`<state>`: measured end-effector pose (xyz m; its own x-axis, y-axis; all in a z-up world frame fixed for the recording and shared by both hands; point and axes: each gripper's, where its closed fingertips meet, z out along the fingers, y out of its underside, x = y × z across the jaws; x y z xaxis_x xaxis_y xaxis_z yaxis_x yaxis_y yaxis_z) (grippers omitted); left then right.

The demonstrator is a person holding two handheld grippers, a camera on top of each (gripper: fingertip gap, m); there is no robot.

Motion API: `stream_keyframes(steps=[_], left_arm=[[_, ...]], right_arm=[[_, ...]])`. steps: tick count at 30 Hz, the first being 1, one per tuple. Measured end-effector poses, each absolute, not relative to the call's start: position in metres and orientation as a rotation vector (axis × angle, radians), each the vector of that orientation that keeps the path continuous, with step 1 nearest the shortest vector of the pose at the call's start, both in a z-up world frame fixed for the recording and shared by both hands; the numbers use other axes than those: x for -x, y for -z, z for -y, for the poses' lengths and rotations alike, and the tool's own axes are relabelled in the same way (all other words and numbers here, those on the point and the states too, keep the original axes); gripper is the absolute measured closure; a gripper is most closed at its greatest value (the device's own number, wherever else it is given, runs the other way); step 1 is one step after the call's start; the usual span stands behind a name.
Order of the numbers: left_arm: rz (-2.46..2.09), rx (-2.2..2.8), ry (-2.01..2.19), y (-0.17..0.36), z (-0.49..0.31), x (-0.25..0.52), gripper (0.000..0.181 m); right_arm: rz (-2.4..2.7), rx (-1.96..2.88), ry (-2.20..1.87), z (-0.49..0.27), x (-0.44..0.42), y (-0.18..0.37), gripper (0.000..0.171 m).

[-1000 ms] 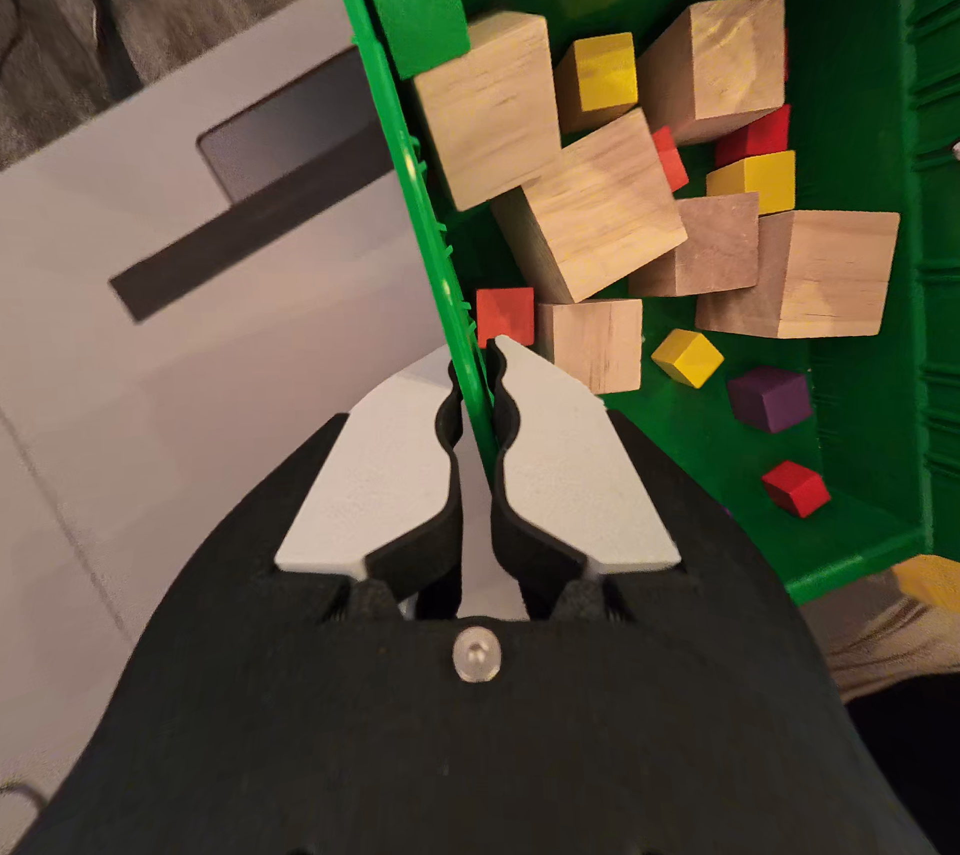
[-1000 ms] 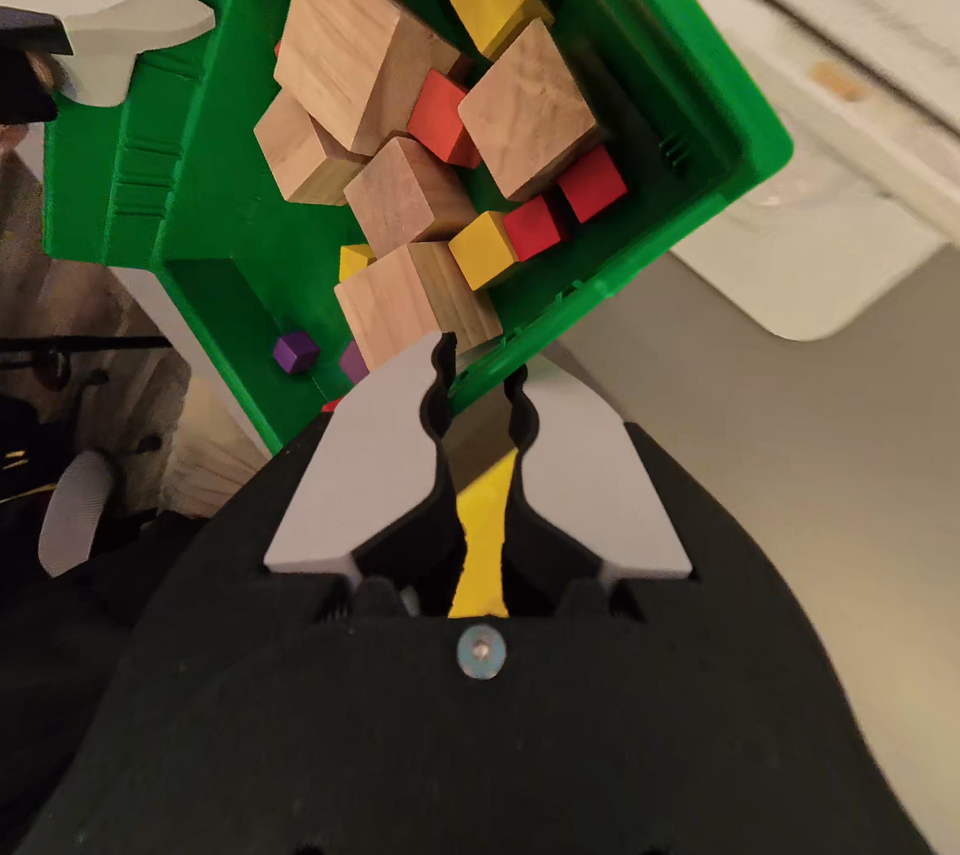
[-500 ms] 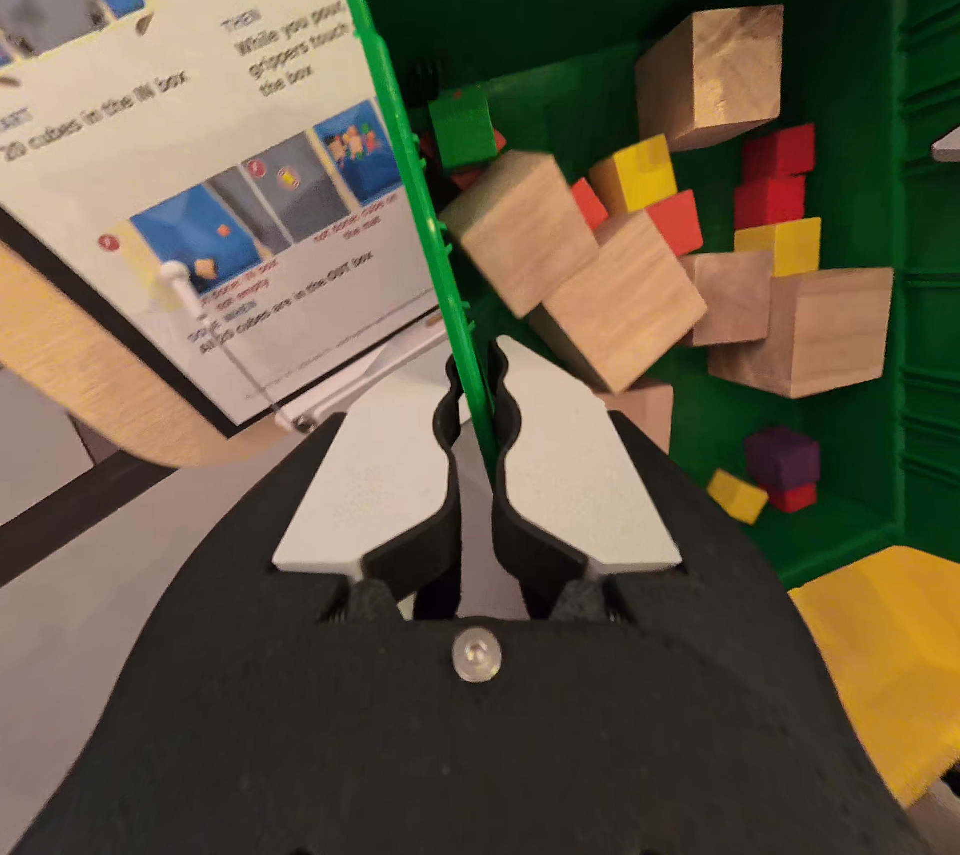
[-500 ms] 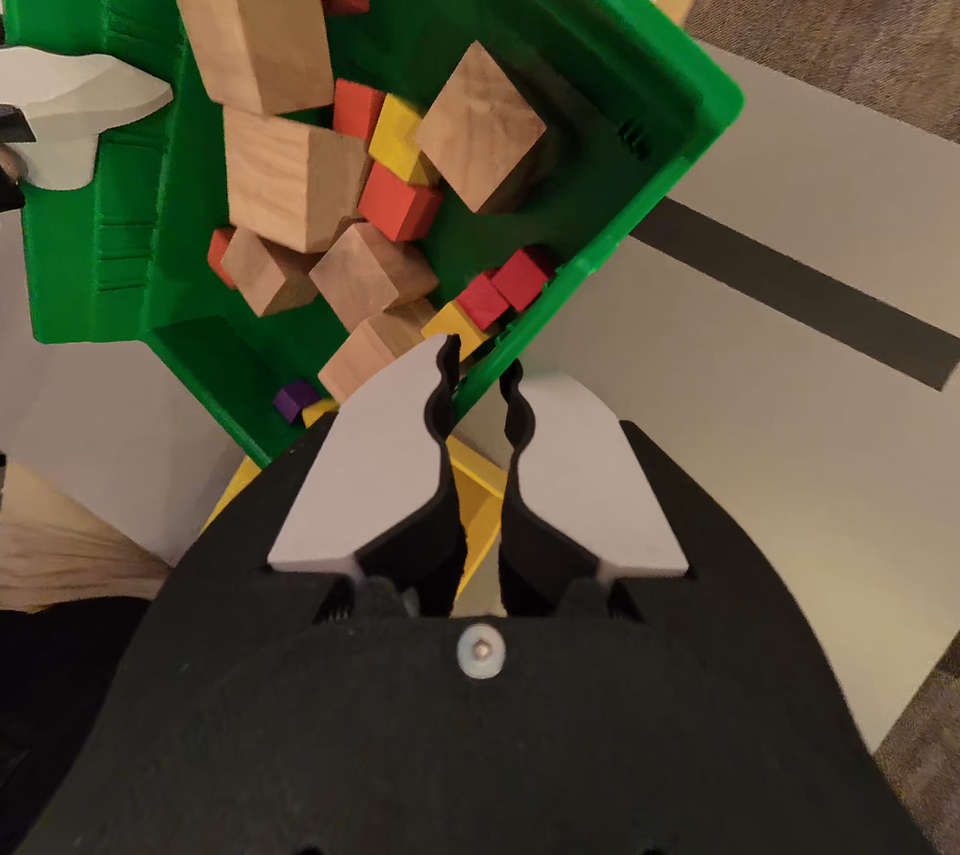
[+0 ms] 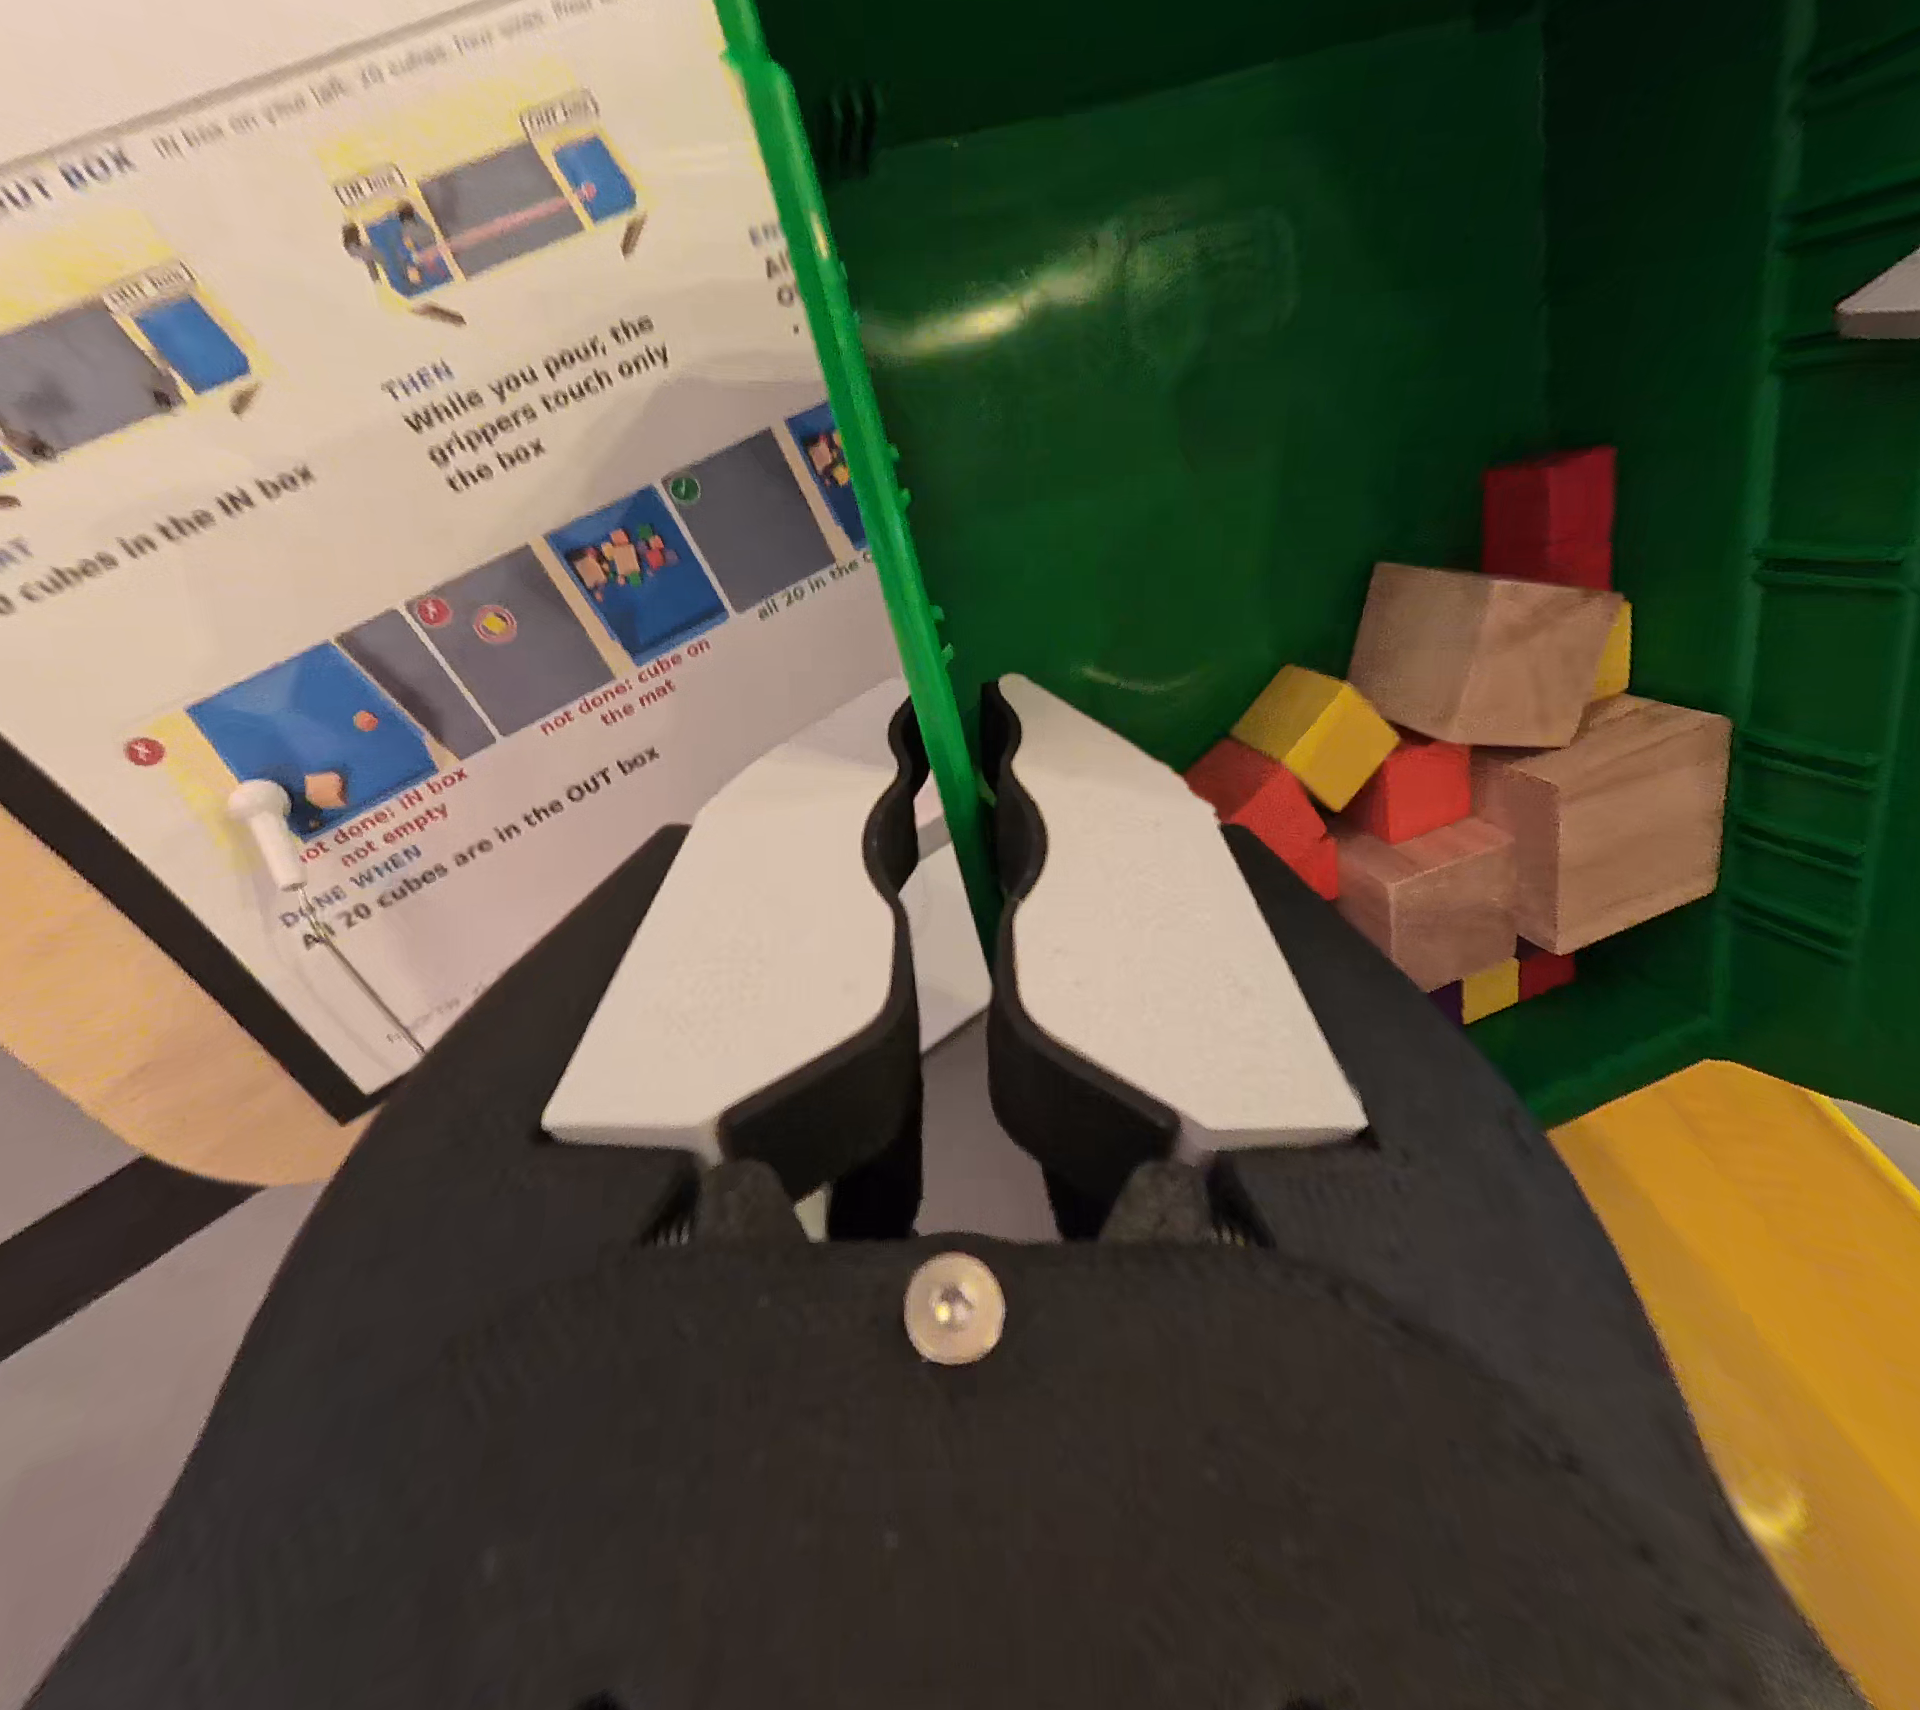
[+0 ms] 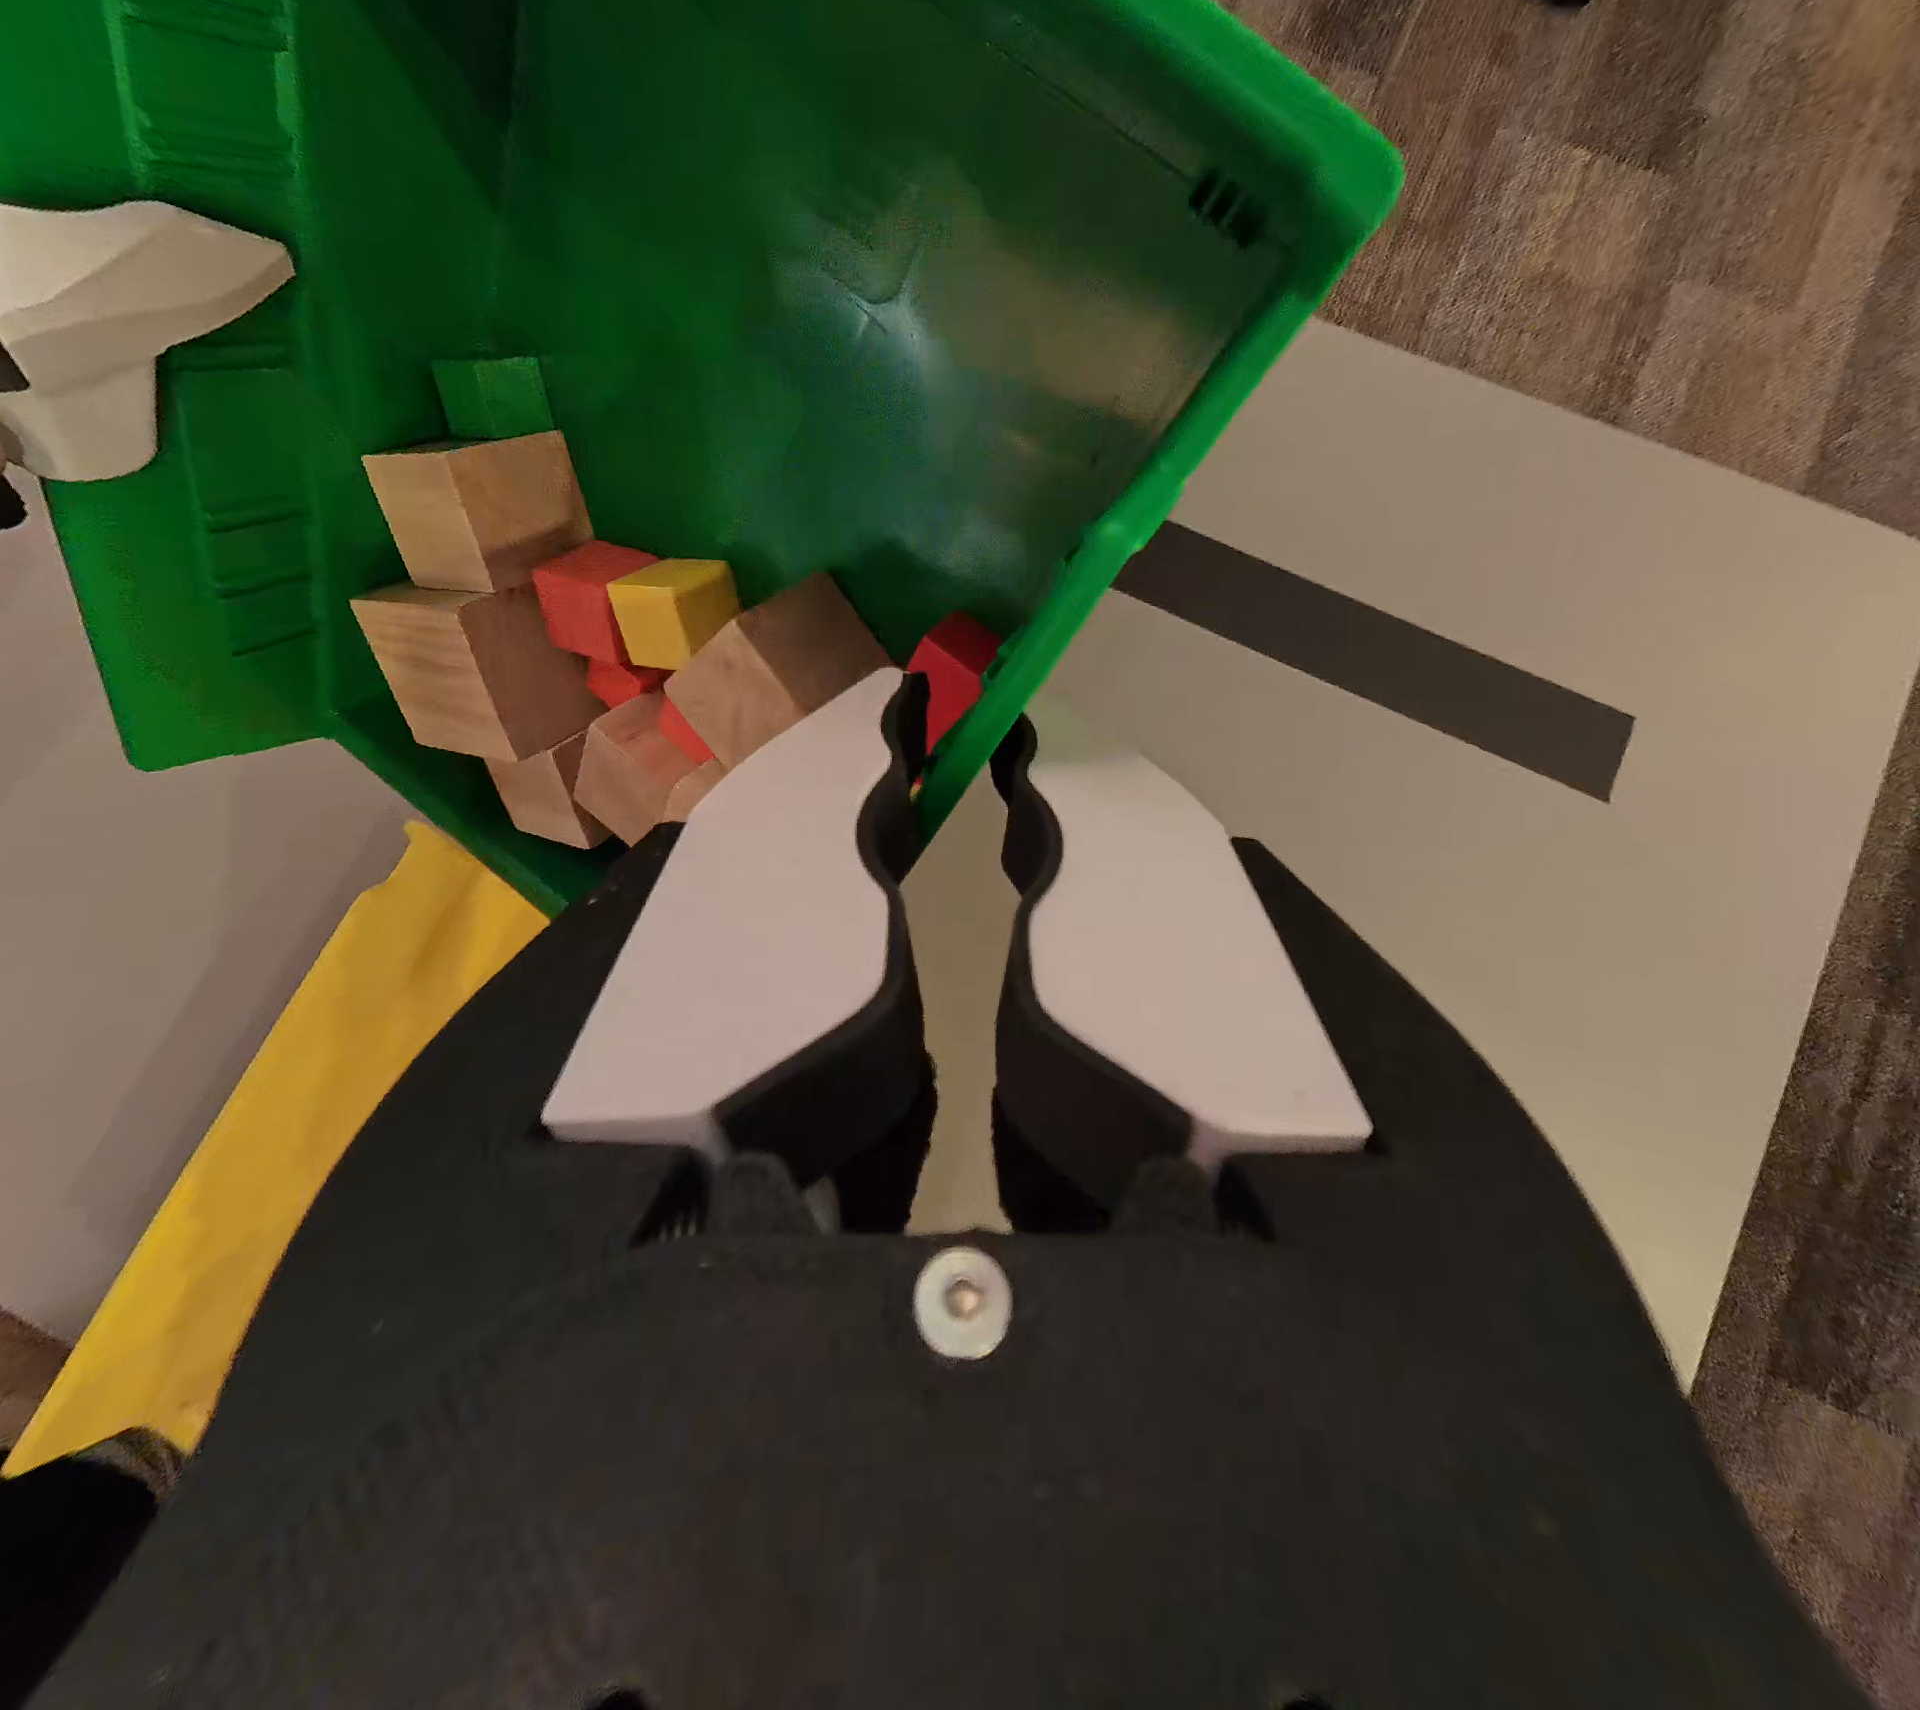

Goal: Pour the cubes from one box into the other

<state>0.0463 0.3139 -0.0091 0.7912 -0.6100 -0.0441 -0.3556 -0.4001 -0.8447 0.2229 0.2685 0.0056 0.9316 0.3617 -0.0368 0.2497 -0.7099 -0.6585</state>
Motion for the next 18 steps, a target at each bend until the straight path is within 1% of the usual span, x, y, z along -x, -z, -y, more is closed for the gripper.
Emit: stream_keyframes(steps=[1,10,18], left_arm=[[-0.712,1.995,0.331,0.005,-0.313,-0.048,0.172],[-0.636,1.793,0.342,-0.016,-0.292,-0.049,0.170],[-0.567,1.680,0.386,-0.001,-0.274,-0.049,0.169]], right_arm=[[0.431,2.371,-0.200,-0.268,-0.224,-0.009,0.164],[0.439,2.171,-0.103,-0.254,-0.225,-0.031,0.165],[0.458,2.042,-0.053,-0.240,-0.222,-0.031,0.165]])
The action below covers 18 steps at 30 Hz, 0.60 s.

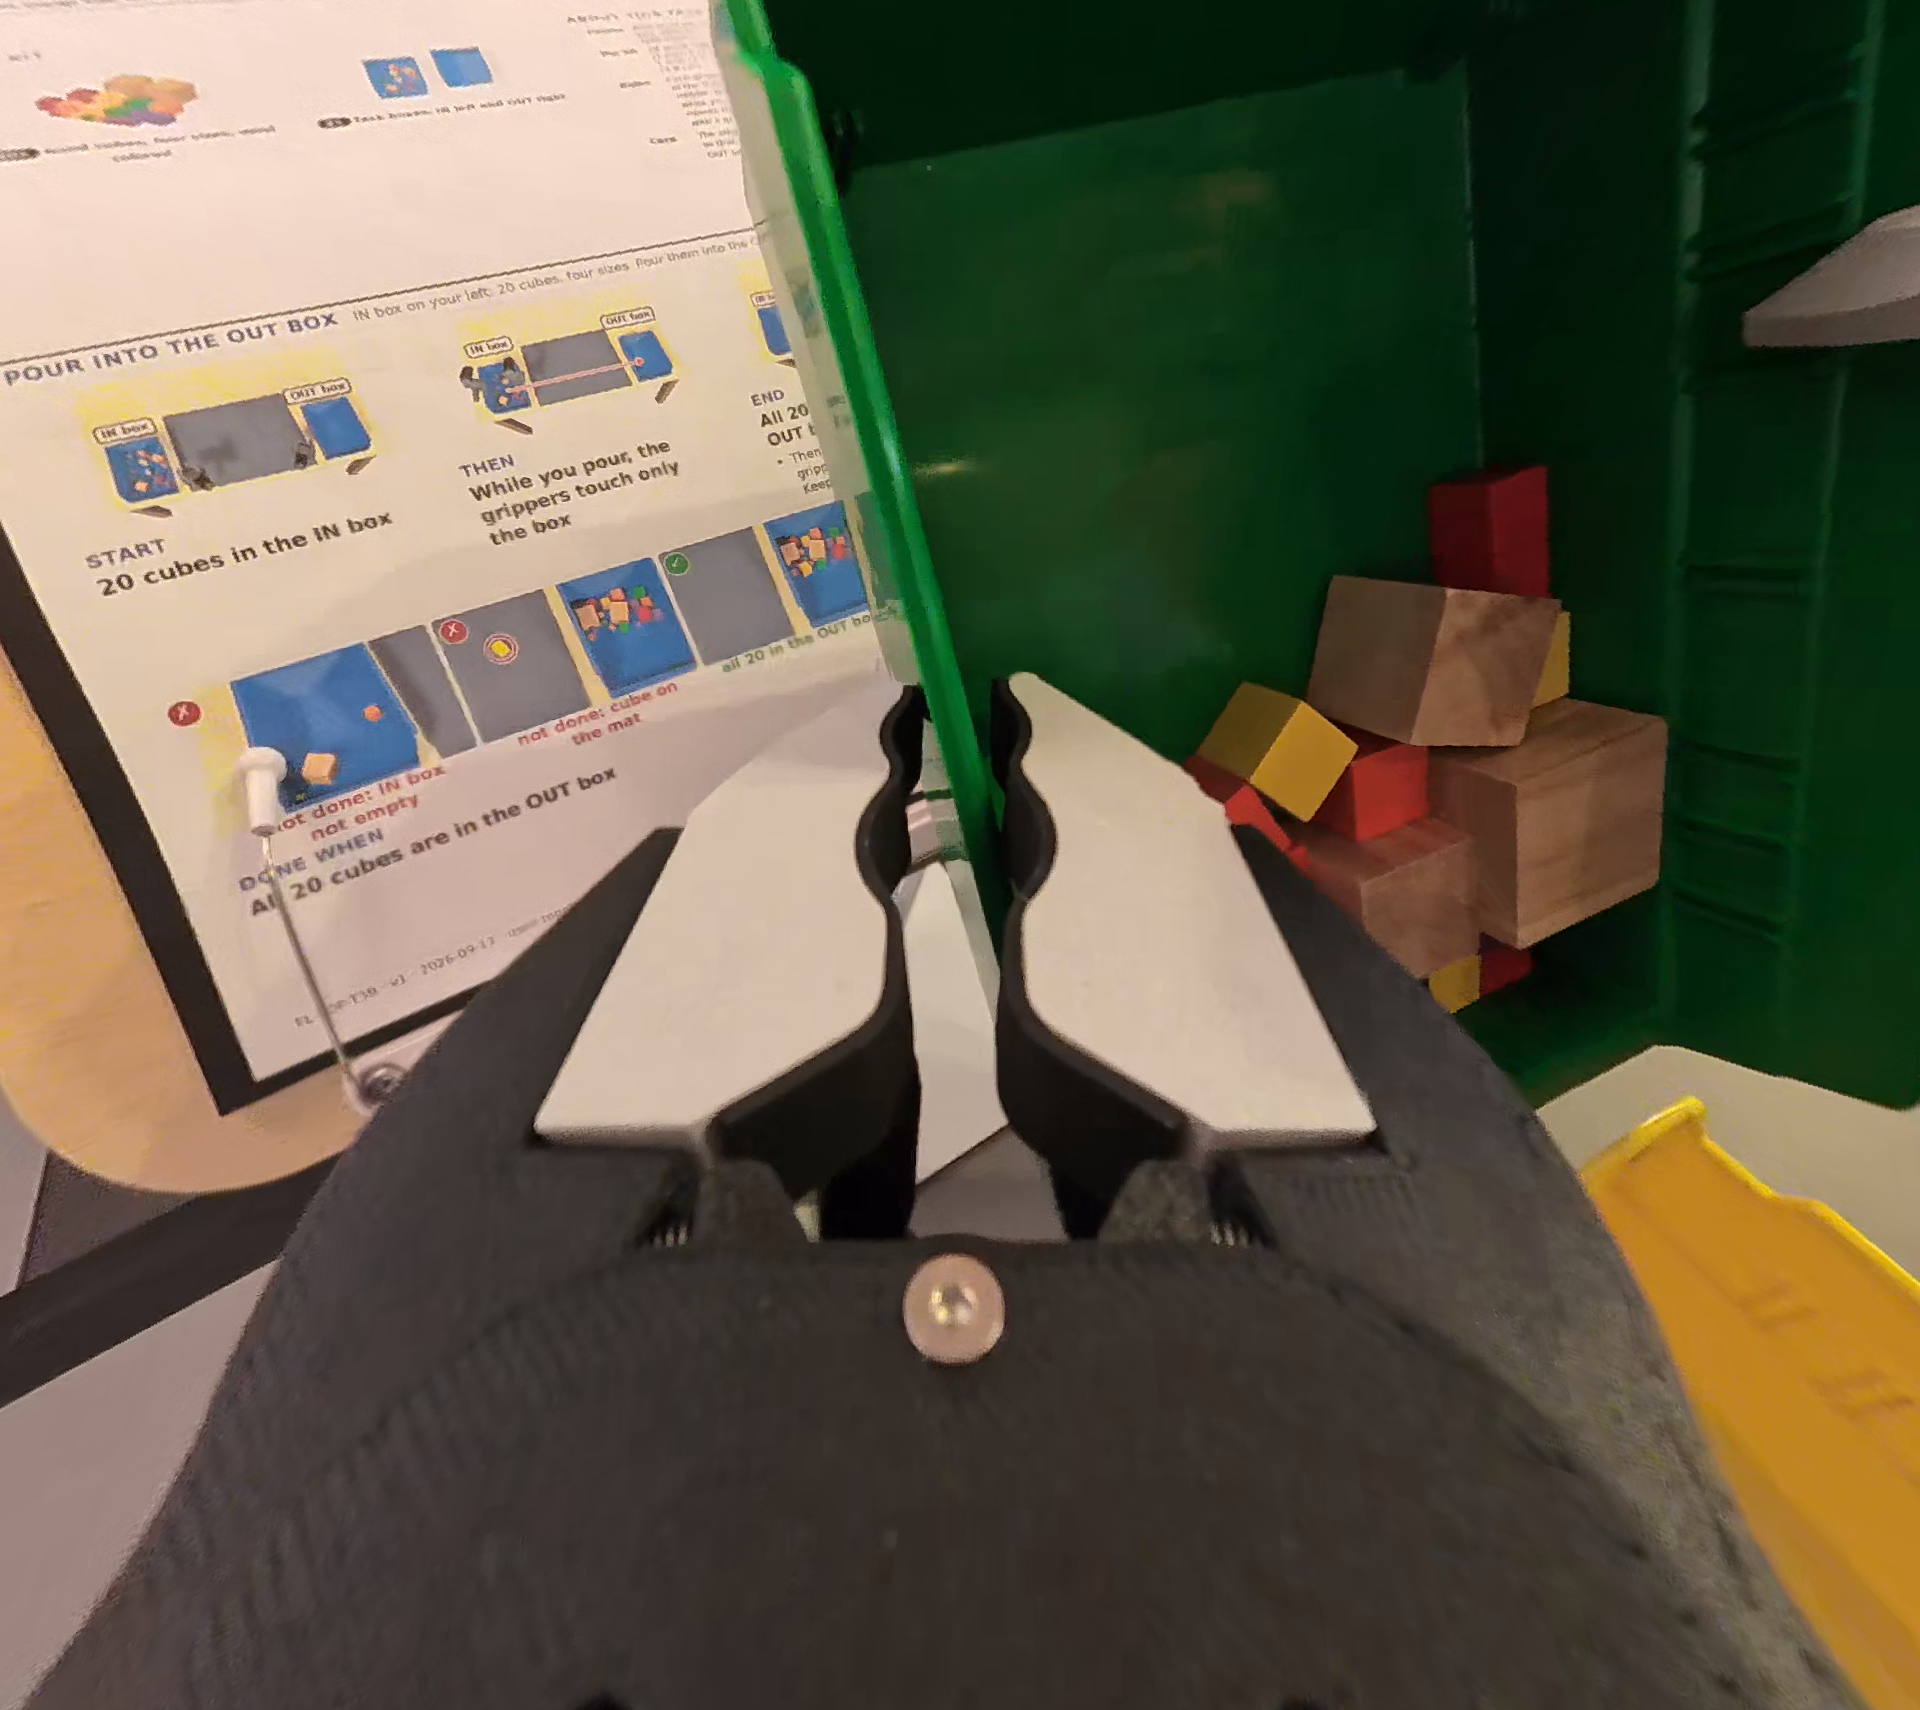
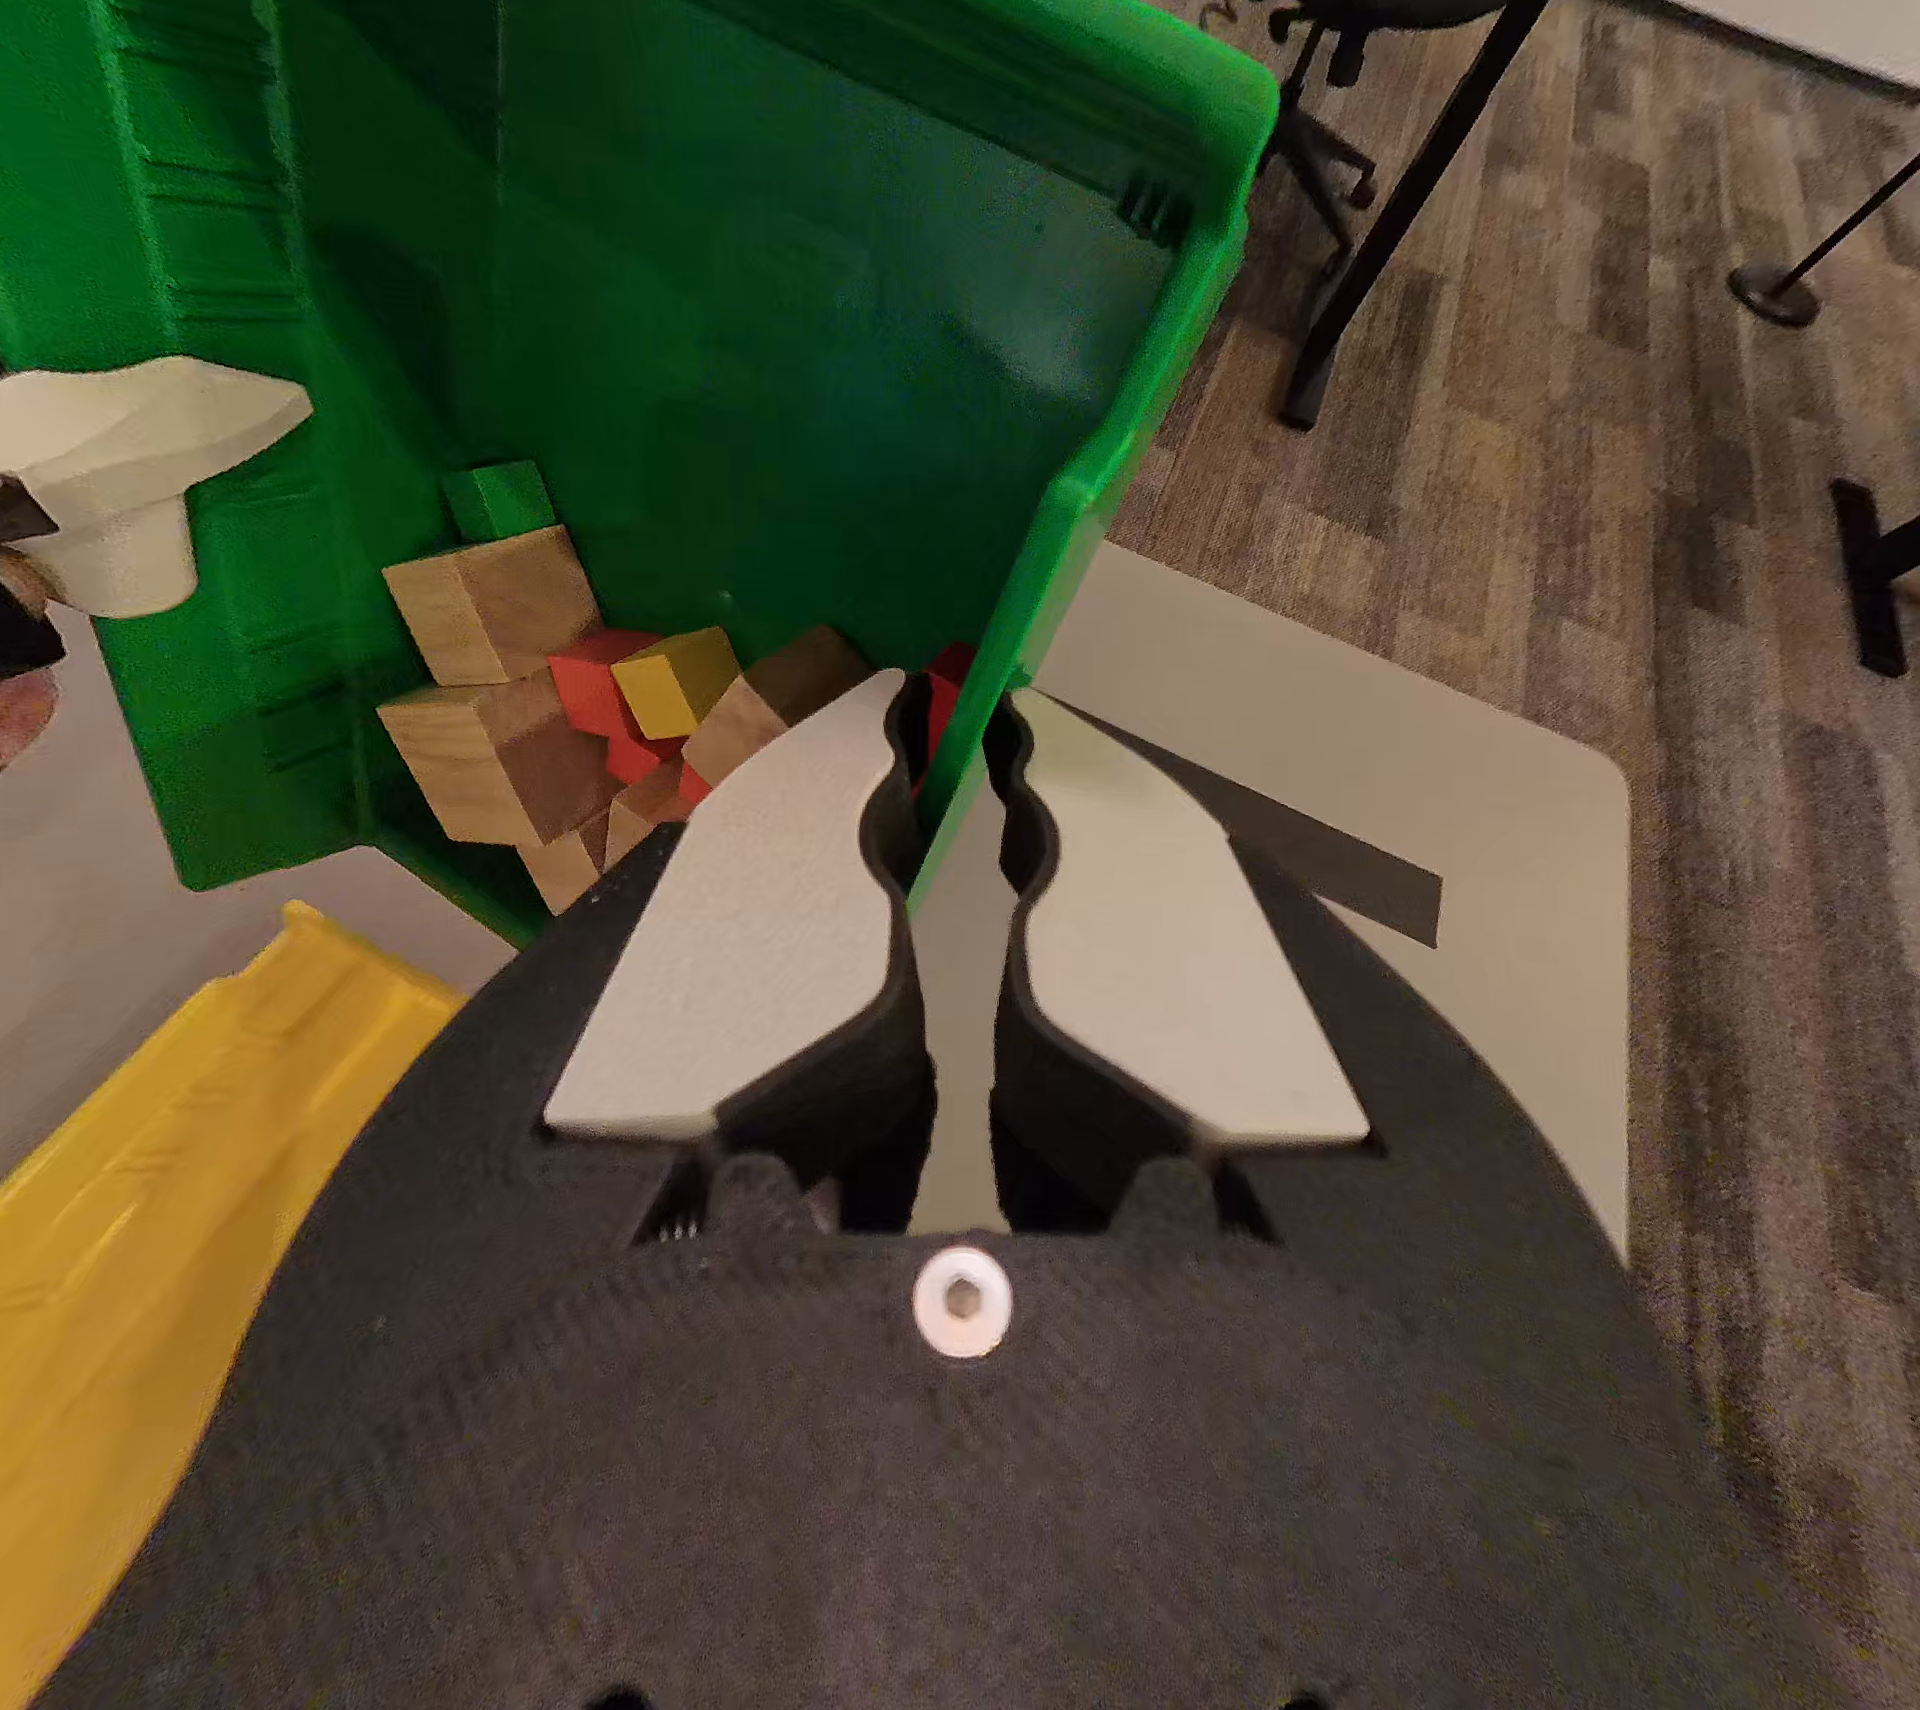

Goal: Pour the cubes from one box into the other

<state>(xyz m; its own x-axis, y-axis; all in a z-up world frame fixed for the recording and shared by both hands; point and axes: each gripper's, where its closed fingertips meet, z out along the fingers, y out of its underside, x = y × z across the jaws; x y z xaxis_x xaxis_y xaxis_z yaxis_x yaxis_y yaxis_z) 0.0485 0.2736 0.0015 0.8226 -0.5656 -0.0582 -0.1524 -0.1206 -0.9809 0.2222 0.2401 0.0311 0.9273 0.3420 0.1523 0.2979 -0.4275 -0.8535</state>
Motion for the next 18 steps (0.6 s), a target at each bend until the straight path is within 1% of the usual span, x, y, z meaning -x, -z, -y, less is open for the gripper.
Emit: stream_keyframes(steps=[4,9,14,18], left_arm=[[-0.554,1.622,0.389,-0.005,-0.262,-0.048,0.169],[-0.544,1.570,0.367,-0.014,-0.249,-0.045,0.169],[-0.549,1.527,0.349,-0.017,-0.235,-0.046,0.168],[-0.553,1.505,0.337,-0.011,-0.226,-0.049,0.168]], right_arm=[[0.473,1.995,-0.021,-0.229,-0.221,-0.034,0.165],[0.479,1.943,-0.026,-0.216,-0.219,-0.036,0.170],[0.473,1.899,-0.038,-0.205,-0.220,-0.035,0.166],[0.462,1.881,-0.029,-0.198,-0.223,-0.034,0.166]])
